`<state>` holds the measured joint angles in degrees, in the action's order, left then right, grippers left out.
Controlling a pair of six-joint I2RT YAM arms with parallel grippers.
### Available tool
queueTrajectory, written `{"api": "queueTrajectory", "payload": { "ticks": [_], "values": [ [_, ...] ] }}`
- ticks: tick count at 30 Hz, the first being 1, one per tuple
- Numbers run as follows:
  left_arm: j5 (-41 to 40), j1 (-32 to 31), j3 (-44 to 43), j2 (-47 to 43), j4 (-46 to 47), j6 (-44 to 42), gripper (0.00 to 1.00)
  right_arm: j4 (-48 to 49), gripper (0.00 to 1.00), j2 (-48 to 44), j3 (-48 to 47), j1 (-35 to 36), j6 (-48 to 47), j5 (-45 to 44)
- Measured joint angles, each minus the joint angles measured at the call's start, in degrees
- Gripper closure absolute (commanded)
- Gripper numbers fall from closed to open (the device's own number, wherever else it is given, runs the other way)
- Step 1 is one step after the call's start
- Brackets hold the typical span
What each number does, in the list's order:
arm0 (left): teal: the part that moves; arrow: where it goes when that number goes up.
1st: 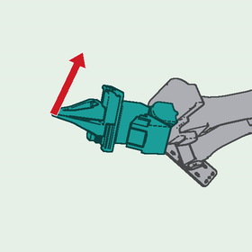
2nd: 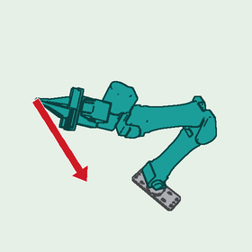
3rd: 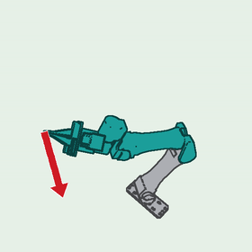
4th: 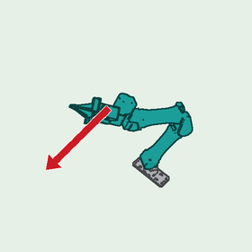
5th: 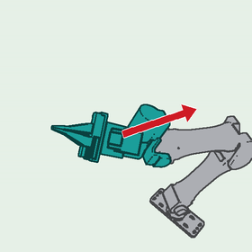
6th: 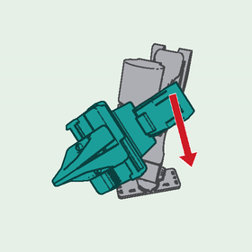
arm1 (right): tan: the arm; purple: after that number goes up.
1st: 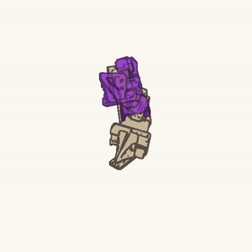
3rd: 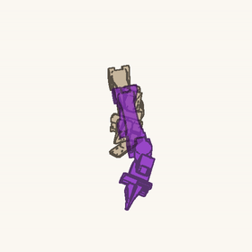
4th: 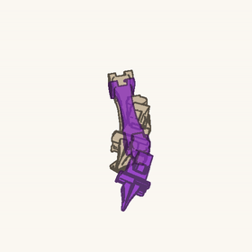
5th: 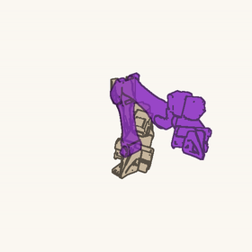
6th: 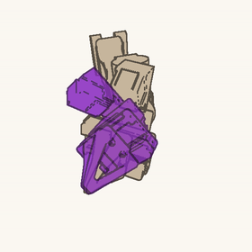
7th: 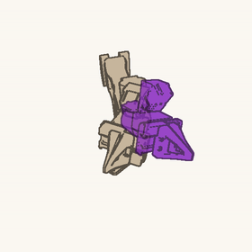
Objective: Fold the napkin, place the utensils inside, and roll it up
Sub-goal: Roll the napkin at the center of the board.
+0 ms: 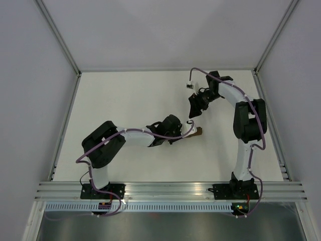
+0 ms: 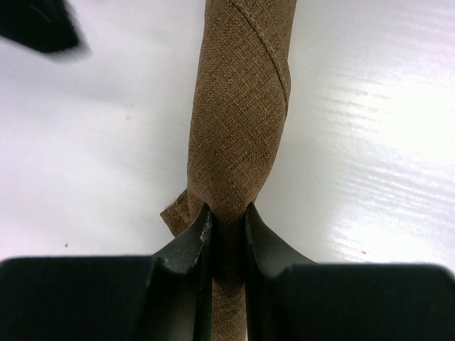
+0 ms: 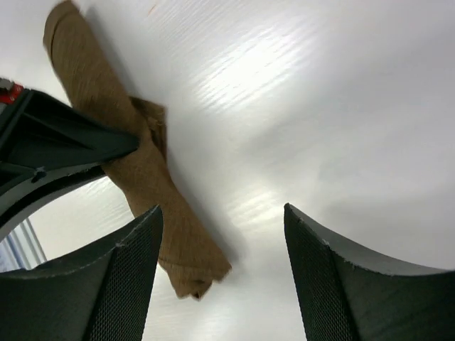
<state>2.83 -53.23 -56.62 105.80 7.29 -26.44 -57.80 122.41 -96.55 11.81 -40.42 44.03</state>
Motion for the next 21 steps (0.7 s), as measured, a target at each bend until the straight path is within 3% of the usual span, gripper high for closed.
{"api": "queueTrajectory", "payload": {
  "ticks": [10, 21],
  "values": [
    [-4.0, 0.1, -6.8, 3.6, -4.9, 13.6, 0.87, 12.4, 0.27, -15.6, 6.4, -10.2, 17.0, -6.3],
    [-11.8, -0.9, -18.0, 9.9, -12.8, 33.7, 0.83, 13.3, 0.29, -16.5, 14.3, -10.3, 25.2, -11.2]
  ]
}}
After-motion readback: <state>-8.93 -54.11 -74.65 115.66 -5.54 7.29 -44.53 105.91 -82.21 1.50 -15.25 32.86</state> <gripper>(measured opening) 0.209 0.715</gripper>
